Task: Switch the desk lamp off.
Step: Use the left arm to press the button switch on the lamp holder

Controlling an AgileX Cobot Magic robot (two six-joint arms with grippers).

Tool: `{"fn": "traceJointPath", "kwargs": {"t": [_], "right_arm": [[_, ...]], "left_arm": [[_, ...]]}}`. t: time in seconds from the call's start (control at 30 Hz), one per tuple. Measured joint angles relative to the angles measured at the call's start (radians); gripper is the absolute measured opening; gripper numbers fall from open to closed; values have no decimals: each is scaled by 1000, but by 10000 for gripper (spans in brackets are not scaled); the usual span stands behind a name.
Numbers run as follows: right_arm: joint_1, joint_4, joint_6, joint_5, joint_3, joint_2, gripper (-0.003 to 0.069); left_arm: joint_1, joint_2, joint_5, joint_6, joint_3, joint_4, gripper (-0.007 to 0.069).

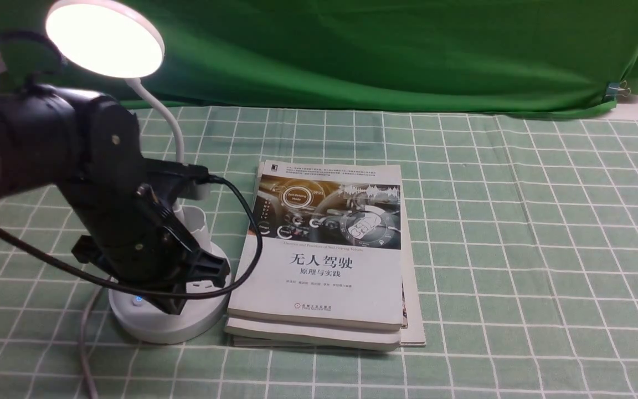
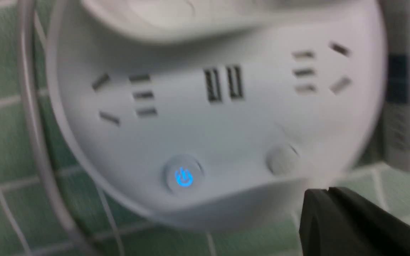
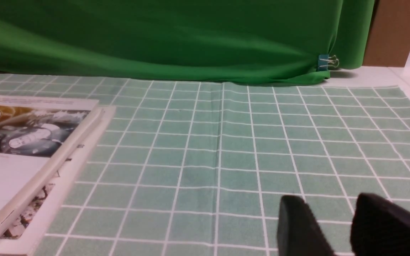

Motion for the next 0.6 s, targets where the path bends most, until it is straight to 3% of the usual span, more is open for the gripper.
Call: {"fn": "traceJointPath", "kwargs": {"t": [0.6], "right_arm": [[0, 0, 0, 0, 0, 0, 242]], "left_arm": [[0, 5, -36, -6, -18, 26, 0]]}}
